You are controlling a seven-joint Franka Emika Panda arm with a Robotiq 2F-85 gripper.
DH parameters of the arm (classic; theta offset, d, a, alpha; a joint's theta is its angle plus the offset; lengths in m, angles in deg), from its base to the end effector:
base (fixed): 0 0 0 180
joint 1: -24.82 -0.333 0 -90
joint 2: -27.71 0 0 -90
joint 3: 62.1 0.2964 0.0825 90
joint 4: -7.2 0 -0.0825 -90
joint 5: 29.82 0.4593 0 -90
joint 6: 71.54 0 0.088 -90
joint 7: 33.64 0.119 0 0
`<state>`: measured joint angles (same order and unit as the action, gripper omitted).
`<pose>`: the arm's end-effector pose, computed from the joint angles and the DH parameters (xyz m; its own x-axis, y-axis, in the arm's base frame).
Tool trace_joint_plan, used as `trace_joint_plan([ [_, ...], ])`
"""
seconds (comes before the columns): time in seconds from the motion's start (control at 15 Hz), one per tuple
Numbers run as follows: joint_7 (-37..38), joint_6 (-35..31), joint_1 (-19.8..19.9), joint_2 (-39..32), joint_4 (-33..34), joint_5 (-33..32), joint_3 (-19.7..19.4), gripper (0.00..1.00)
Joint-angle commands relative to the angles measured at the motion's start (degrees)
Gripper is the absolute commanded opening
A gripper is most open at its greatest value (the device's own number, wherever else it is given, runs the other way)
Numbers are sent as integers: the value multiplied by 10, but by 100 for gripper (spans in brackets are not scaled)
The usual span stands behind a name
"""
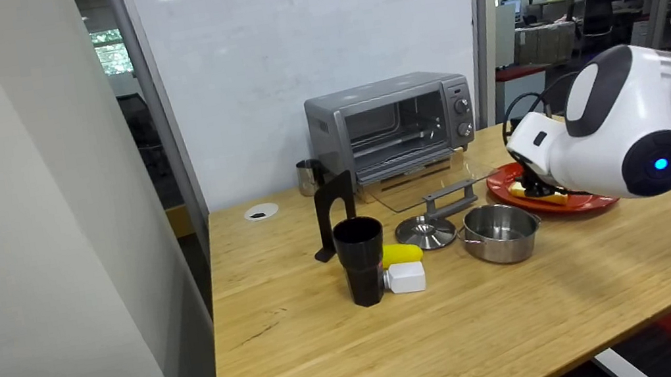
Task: Close the toaster oven
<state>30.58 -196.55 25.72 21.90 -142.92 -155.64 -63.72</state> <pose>0.4550 -0.0587 0.1170 0.7099 0.6986 -0.0891 0.2898 -0.1745 0.9410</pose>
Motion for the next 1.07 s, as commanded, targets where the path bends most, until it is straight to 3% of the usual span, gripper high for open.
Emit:
trace_joint_plan([
  [0.0,18,-18,22,-60,58,-43,-1,100],
  [0.53,20,-25,38,-121,116,-98,10,100],
  [1.0,22,-24,48,-132,124,-143,12,100],
])
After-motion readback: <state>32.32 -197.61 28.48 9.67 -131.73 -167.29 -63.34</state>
